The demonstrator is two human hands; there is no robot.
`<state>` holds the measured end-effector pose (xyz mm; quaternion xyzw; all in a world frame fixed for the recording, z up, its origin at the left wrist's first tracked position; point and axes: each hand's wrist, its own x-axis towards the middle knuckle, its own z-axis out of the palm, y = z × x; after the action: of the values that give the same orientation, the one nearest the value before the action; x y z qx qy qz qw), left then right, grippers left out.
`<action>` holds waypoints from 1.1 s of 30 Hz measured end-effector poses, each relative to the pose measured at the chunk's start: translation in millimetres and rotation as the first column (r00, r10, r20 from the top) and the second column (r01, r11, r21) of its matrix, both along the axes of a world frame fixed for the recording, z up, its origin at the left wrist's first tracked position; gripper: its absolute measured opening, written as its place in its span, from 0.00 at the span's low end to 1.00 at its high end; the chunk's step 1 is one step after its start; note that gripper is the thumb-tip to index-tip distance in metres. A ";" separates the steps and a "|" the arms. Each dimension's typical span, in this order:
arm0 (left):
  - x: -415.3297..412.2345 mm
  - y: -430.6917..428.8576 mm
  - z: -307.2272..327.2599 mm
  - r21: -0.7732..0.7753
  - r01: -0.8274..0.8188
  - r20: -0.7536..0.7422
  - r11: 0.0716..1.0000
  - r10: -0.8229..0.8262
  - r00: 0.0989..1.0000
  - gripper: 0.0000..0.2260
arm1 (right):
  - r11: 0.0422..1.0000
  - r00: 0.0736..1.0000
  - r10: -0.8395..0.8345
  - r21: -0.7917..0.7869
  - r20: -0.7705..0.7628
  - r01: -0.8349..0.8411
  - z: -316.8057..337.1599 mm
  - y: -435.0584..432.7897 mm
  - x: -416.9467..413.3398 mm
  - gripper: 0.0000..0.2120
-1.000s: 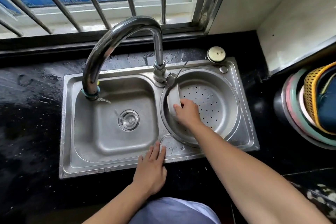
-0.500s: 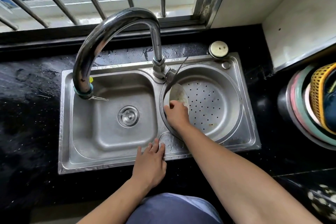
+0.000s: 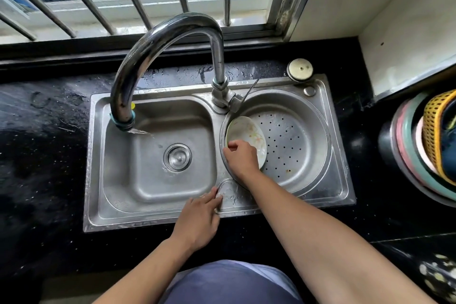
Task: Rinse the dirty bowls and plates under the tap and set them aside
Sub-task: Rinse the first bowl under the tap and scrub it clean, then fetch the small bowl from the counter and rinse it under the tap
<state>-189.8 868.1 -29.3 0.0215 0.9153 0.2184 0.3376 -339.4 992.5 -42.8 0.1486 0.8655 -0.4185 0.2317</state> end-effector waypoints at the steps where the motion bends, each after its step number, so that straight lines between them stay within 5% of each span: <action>1: 0.9 -2.5 0.1 0.024 -0.017 -0.003 1.000 0.017 1.000 0.27 | 1.000 1.000 0.004 0.001 0.004 -0.004 -2.0 -0.1 0.1 0.10; 6: 10.4 -11.8 1.0 0.077 -0.102 -0.011 0.992 0.103 0.995 0.24 | 0.999 1.000 0.022 0.025 0.022 -0.022 -2.2 -0.1 -0.2 0.15; 10: 30.5 -32.0 4.8 0.121 -0.329 -0.014 0.936 0.333 0.943 0.21 | 0.996 0.959 0.060 0.084 -0.276 -0.038 11.9 -20.4 12.7 0.09; 13: 60.2 -56.1 12.8 0.099 -0.533 -0.048 0.840 0.539 0.841 0.20 | 0.944 0.911 0.298 -0.054 -0.284 -0.326 22.2 -63.6 45.3 0.04; 21: 207.7 -129.8 30.6 -0.019 -0.919 -0.178 0.395 0.903 0.392 0.13 | 0.488 0.513 0.853 -0.202 -0.099 -0.849 32.9 -160.8 156.7 0.06; 25: 315.1 -142.8 8.5 -0.068 -0.996 0.035 -0.050 0.998 -0.053 0.10 | 0.249 0.249 0.968 -0.117 0.018 -0.961 38.5 -188.1 202.5 0.08; 27: 375.1 -141.2 -6.3 -0.132 -0.970 0.157 -0.203 0.962 -0.222 0.09 | 0.150 0.141 0.984 -0.073 0.112 -0.986 39.4 -202.8 228.1 0.09; 30: 461.2 -133.9 -29.3 -0.231 -0.932 0.270 -0.278 0.902 -0.336 0.11 | 0.022 0.021 0.980 -0.003 0.195 -1.000 38.9 -233.2 274.6 0.10; 33: 533.6 -140.8 -44.0 -0.306 -0.903 0.360 -0.301 0.841 -0.403 0.12 | 0.026 0.043 0.965 0.067 0.257 -0.997 36.9 -270.0 325.7 0.11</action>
<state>343.8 727.3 -73.3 -0.7533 0.4201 0.4551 0.2210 -13.7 722.5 -5.9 -0.4341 0.7511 -0.0294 0.4965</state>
